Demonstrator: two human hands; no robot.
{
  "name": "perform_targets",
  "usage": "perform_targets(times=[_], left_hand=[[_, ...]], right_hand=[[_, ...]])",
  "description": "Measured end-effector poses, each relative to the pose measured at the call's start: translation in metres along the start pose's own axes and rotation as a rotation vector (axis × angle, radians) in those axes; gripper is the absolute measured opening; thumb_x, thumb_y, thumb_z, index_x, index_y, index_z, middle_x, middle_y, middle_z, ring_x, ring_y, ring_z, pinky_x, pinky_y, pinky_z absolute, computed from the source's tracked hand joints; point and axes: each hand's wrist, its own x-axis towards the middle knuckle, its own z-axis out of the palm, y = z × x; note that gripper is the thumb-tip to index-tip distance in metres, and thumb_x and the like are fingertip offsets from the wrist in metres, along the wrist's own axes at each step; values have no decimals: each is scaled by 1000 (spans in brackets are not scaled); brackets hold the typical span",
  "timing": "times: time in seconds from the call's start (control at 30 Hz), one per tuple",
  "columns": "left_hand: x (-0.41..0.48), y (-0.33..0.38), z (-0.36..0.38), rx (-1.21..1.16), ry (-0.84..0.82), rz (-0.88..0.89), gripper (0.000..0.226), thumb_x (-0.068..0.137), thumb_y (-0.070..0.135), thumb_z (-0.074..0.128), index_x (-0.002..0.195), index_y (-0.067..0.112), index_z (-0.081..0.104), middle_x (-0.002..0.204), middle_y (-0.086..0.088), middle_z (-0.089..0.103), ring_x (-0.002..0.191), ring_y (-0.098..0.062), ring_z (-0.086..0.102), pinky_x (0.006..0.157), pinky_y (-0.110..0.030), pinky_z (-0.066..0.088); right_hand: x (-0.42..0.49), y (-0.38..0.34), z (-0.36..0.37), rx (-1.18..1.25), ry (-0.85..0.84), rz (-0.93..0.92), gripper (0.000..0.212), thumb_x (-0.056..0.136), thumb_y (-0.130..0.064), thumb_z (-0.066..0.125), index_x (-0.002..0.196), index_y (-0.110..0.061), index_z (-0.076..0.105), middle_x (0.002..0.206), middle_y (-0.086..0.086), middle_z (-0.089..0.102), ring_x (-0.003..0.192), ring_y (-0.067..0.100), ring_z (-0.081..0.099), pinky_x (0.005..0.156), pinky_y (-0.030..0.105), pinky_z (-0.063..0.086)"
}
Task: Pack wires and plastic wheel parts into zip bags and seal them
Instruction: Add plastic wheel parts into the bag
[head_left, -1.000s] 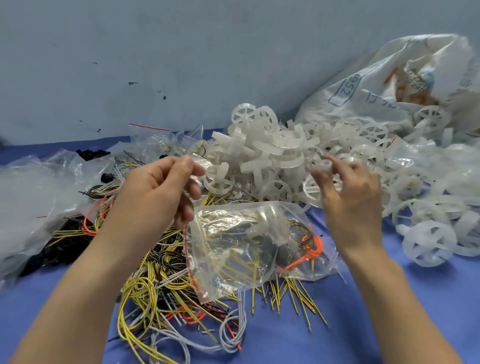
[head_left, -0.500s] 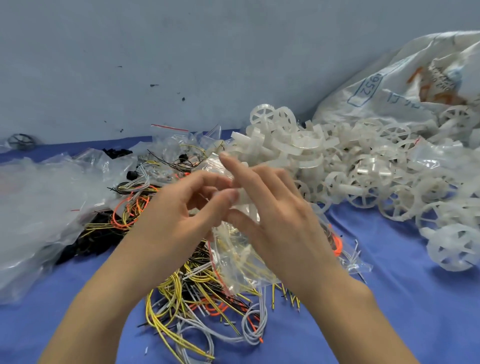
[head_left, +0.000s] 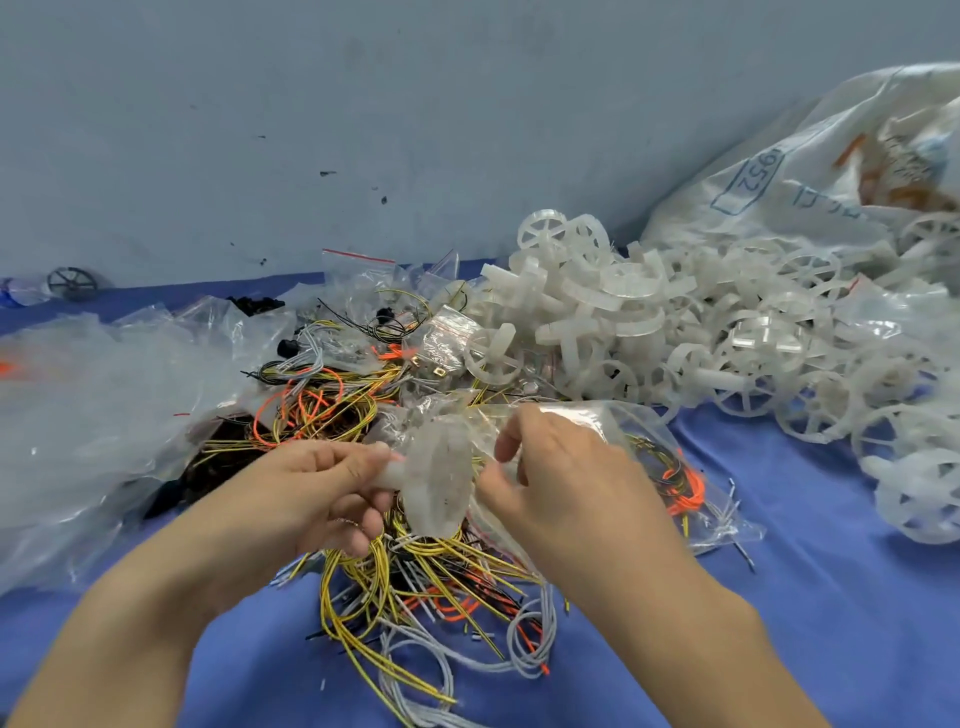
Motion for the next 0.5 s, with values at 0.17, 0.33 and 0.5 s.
perform_targets(times=[0.17,0.33,0.5], left_hand=[[5,-1,9,-46,7,-7,27,84,26,65,96,4,75,83,-15,68,70,-21,65,59,-26,57],[12,2,35,-82,151,35,23,92,18,59,96,-1,71,78,-15,70,64,-18,68,57,-22,57],[14,4,61,131,142,212,14,93,14,60,95,5,70,78,-24,69,58,-19,65,53,-23,55]], right_hand=[[3,-1,2,187,42,68,13,89,-40,51,84,-28,53,76,-9,59,75,12,55,64,34,43],[3,-3,1,357,135,80,14,86,-41,56,76,-31,53,69,-13,60,69,5,55,55,19,39],[0,-13,3,309,196,24,16,87,-43,56,79,-30,52,72,-12,58,69,7,55,59,28,43]])
